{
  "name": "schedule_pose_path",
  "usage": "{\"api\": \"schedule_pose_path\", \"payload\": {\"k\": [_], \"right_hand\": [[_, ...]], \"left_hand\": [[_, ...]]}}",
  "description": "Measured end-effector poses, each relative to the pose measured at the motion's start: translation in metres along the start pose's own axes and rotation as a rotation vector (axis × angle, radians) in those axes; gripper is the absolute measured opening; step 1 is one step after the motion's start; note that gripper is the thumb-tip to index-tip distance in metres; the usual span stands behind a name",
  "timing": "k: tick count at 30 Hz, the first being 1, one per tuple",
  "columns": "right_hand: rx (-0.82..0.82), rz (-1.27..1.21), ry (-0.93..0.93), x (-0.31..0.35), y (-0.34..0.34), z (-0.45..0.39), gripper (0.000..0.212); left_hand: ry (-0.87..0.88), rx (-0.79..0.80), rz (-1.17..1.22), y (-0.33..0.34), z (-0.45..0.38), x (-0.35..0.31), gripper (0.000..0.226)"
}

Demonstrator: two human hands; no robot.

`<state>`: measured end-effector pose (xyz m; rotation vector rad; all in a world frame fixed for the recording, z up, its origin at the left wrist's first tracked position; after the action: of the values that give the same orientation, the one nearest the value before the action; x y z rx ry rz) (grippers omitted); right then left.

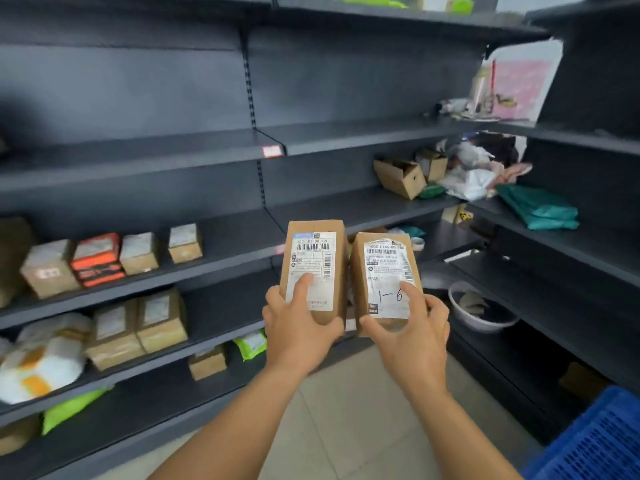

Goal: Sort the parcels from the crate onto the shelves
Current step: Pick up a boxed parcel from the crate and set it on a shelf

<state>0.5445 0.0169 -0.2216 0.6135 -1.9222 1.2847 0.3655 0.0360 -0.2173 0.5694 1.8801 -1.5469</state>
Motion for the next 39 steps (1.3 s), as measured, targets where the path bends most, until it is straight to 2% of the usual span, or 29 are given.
{"api": "schedule_pose_path", "payload": {"k": [7, 15, 26, 34, 39], "right_hand": [[0.043, -0.003, -0.206, 0.125, 0.048, -0.029, 0.075], [0.110, -0.136, -0.399, 0.242, 0.112, -0.084, 0.073], [0.262, -0.138, -0.636, 0.412, 0.235, -0.171, 0.077], [0.380, -0.068, -0.645, 0.500, 0.323, -0.190, 0.080], [0.399, 0.059, -0.602, 0.549, 0.373, -0.193, 0.082]], "left_hand": [[-0.003, -0.185, -0.005, -0.123, -0.046, 0.021, 0.082], [-0.001, -0.382, -0.083, -0.246, -0.116, 0.040, 0.079], [-0.136, -0.583, -0.226, -0.385, -0.236, 0.090, 0.074], [-0.270, -0.580, -0.294, -0.463, -0.304, 0.139, 0.076], [-0.318, -0.476, -0.403, -0.499, -0.344, 0.165, 0.077]]}}
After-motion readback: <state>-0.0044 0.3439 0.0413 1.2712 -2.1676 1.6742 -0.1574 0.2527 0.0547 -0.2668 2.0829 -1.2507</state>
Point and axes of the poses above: each hand's wrist, its own z-axis away from the middle knuckle, its own y-axis out of the palm, x = y × z, the point moved 4 cm from there along -z, towards the middle knuckle, and after that the axes turned 4 degrees about x, right-handed, at the moved point
